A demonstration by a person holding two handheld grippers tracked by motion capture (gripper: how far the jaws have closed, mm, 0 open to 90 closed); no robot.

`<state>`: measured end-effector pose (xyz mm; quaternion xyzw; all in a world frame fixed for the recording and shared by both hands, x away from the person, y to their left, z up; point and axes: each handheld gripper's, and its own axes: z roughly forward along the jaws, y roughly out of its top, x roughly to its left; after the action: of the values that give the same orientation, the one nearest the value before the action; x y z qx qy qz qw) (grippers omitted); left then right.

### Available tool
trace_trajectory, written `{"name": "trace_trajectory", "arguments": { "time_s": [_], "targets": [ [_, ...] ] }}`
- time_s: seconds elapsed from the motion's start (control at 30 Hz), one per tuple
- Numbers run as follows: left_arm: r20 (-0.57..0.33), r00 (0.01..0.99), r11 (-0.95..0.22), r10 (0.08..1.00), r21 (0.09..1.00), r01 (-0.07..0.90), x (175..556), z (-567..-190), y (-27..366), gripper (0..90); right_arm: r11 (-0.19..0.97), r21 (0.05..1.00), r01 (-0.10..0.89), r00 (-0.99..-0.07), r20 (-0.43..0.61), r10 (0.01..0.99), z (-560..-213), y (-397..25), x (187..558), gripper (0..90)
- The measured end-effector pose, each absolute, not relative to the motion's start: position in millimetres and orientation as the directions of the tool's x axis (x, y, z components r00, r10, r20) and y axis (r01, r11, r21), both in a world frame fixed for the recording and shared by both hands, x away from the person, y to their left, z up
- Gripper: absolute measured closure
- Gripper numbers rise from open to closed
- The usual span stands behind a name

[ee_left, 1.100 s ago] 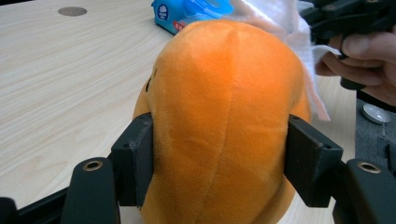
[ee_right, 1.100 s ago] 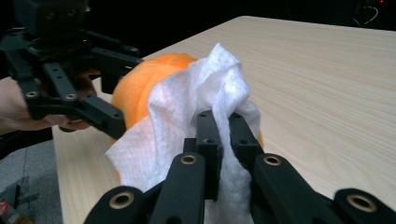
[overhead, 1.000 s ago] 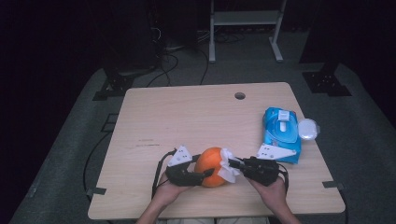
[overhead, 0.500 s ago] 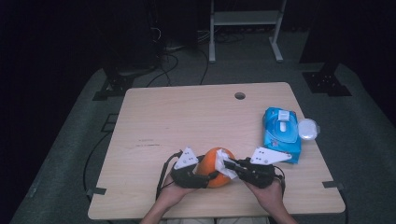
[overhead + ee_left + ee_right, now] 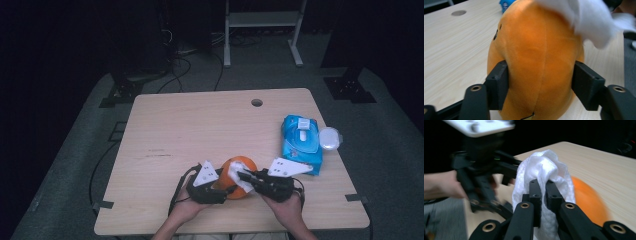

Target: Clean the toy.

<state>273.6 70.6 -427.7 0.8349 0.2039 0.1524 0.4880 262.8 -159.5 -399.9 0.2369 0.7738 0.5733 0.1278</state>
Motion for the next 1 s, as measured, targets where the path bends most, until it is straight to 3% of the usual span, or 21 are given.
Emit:
{"name": "trace_trajectory", "arguments": {
  "time_s": [0.1,0.33,0.4,0.47,0.57,0.67,0.77,0.8,0.87,0.93,1.0],
  "targets": [
    [0.095,0.871,-0.462,0.481,0.872,0.16,269.0,-426.2,69.1,39.0,0.271,0.943,0.192,-0.852,0.022,0.524,-397.2,-153.7,261.7,84.7],
    [0.051,0.87,-0.416,0.49,0.891,0.182,270.0,-419.2,76.7,40.3,0.174,0.939,0.299,-0.75,0.118,0.651,-404.6,-195.3,282.6,84.6],
    [0.063,0.873,-0.434,0.484,0.883,0.177,270.6,-420.2,73.6,40.0,0.146,0.937,0.318,-0.757,0.158,0.635,-407.9,-195.6,283.4,84.8],
    [0.059,0.873,-0.432,0.484,0.884,0.18,271.1,-421.6,72.0,38.9,0.168,0.945,0.28,-0.798,0.132,0.588,-405.1,-183.4,275.9,84.7],
    [0.051,0.874,-0.433,0.483,0.882,0.188,273.1,-423.1,72.6,28.6,0.218,0.945,0.243,-0.816,0.078,0.573,-400.6,-171.5,271.2,84.5],
    [-0.001,0.873,-0.417,0.487,0.879,0.234,278.7,-424.2,74.3,17.0,0.183,0.938,0.294,-0.797,0.135,0.589,-404.7,-180.0,278.7,84.4],
    [-0.017,0.868,-0.437,0.496,0.859,0.266,283.0,-429.8,71.9,11.7,0.179,0.94,0.292,-0.809,0.143,0.57,-403.6,-178.3,274.8,84.5],
    [-0.026,0.869,-0.431,0.494,0.861,0.27,282.5,-432.4,70.7,12.1,0.188,0.942,0.277,-0.82,0.13,0.557,-402.8,-175.0,272.8,84.5],
    [0.012,0.871,-0.447,0.491,0.862,0.24,278.8,-430.6,70.2,21.2,0.199,0.943,0.266,-0.845,0.128,0.519,-402.7,-167.1,270.6,84.4],
    [0.043,0.873,-0.445,0.485,0.872,0.204,275.9,-425.9,72.3,31.7,0.196,0.942,0.273,-0.842,0.135,0.522,-404.3,-169.8,275.3,84.6],
    [0.037,0.875,-0.43,0.483,0.88,0.201,275.2,-423.1,73.7,36.1,0.145,0.941,0.306,-0.817,0.182,0.547,-406.5,-182.9,282.6,84.7]
  ]
}}
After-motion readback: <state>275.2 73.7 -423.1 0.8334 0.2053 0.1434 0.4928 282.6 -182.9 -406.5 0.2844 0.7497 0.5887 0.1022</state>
